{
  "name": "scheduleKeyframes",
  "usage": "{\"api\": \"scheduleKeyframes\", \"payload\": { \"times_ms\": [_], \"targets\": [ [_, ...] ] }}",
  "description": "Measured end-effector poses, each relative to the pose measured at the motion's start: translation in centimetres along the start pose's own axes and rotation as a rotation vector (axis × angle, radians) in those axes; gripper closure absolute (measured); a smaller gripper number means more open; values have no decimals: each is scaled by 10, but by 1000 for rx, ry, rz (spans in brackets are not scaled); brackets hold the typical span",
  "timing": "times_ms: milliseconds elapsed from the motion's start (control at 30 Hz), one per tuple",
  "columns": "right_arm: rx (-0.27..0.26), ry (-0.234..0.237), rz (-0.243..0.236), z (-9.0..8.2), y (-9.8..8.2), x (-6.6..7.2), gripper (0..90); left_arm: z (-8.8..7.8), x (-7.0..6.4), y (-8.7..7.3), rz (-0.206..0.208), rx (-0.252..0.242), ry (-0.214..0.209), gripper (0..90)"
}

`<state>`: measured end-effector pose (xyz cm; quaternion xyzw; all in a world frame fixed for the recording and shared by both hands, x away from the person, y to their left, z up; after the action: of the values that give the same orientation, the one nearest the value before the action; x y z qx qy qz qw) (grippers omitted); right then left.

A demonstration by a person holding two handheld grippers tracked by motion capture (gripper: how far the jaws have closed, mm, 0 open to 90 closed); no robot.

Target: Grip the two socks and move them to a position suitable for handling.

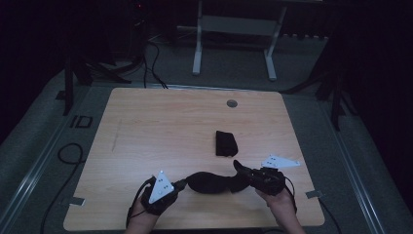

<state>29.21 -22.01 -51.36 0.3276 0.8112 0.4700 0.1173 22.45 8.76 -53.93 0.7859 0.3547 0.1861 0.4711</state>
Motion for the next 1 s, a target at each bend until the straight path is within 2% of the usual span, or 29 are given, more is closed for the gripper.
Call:
{"api": "scheduleKeyframes", "payload": {
  "times_ms": [67,200,267,300,367,433,500,600,633,667,733,833,967,1000],
  "targets": [
    [26,-4,23,3,-11,-5,805,4,-4,-10,17,37,7,894],
    [73,-19,45,6,-30,-14,796,15,-2,-26,-6,119,5,894],
    [91,-28,54,5,-37,-18,787,19,0,-30,-12,141,-20,893],
    [94,-35,62,3,-39,-21,775,20,1,-31,-7,147,-9,892],
    [102,-40,76,1,-44,-27,718,21,3,-32,-8,159,-15,891],
    [111,-52,95,-2,-49,-32,671,20,4,-32,-1,152,5,892],
    [119,-53,110,-5,-52,-37,632,19,5,-32,-9,154,-1,891],
    [135,-81,119,-10,-56,-43,589,18,9,-33,-22,176,-4,883],
    [138,-91,122,-11,-57,-45,575,17,11,-34,-27,182,14,871],
    [143,-106,126,-13,-58,-47,567,17,14,-35,-37,185,17,813],
    [144,-108,135,-16,-58,-50,541,14,19,-36,-45,191,21,629],
    [149,-128,129,-20,-55,-52,526,7,26,-35,-55,182,25,541],
    [139,-127,90,-21,-45,-52,525,-2,30,-27,-62,129,19,539],
    [134,-119,85,-21,-41,-51,563,-2,30,-24,-70,116,8,555]
  ]
}}
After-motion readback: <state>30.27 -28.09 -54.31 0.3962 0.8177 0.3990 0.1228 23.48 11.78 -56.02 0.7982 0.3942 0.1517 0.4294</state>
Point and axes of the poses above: each handheld gripper's, and its own axes: z roughly forward along the jaws, y roughly out of its top, x roughly to its left, the point moved 3 cm from there along z, roughly forward along the jaws, and after that the axes turned 6 degrees about -z, right-handed, at the moved point
